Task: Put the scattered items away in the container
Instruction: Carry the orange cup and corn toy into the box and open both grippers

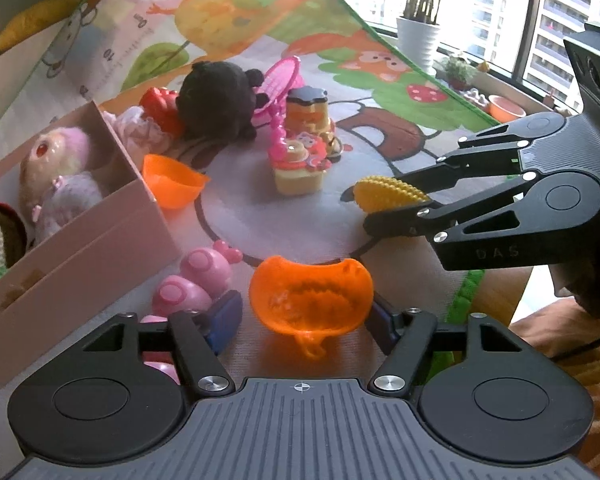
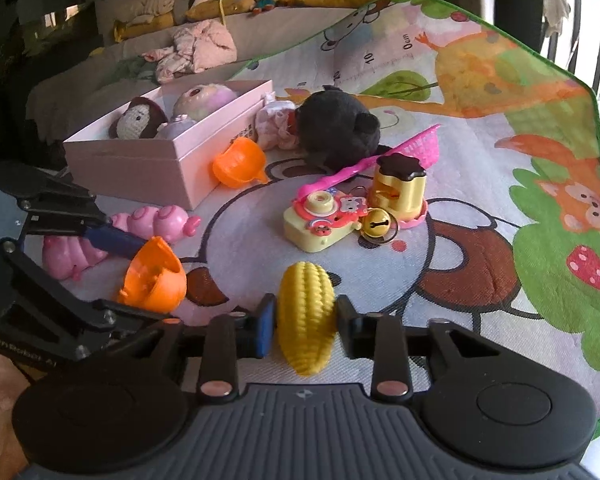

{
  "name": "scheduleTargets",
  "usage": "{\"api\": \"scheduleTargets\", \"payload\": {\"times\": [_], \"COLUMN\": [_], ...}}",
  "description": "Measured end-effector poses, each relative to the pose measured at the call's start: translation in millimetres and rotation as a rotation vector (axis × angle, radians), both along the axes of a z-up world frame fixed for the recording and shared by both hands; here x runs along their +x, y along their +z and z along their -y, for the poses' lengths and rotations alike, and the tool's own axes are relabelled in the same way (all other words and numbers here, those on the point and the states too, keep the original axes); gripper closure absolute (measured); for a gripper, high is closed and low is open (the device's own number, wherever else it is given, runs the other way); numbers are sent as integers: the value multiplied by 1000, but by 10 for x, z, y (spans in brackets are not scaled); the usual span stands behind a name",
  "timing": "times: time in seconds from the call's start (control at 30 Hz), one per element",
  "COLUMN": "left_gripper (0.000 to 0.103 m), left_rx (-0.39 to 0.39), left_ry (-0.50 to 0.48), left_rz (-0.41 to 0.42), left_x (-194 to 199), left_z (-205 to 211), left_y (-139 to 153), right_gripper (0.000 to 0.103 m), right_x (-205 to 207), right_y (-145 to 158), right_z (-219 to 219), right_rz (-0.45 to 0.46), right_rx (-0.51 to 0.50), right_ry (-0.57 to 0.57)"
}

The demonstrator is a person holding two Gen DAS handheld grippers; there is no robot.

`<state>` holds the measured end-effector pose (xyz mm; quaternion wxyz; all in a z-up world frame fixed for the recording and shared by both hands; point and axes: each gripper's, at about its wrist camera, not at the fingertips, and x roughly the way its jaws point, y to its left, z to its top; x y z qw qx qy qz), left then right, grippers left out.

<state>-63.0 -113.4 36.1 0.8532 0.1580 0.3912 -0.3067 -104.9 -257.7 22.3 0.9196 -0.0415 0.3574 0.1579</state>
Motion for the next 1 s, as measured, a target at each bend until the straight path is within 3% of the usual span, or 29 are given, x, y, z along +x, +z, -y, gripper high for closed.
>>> {"api": "scheduleTargets", "payload": {"times": [0.2, 0.43, 0.7, 0.83, 1.0], "left_gripper": [38, 38, 38, 38, 38], "left_rx": [-32, -72, -50, -71, -92], "left_ry": [29, 118, 201, 224, 290], "left_rz": [52, 116, 122, 173, 315], "left_x": [-134, -395, -407, -324, 128], "left_z": [-159, -665, -1183, -1351, -1532], "left_y": [117, 350, 410, 524, 814], "right_gripper": [73, 73, 73, 73, 73], "right_x": [-52, -7, 96, 402, 1183], "right_y": [199, 403, 507, 793, 1177], "right_z": [-143, -546, -1133, -1255, -1389], "right_rz": [33, -12, -52, -17, 46], "right_rx": [16, 67, 9, 29, 128], "right_ry": [42, 200, 376, 392, 327]}}
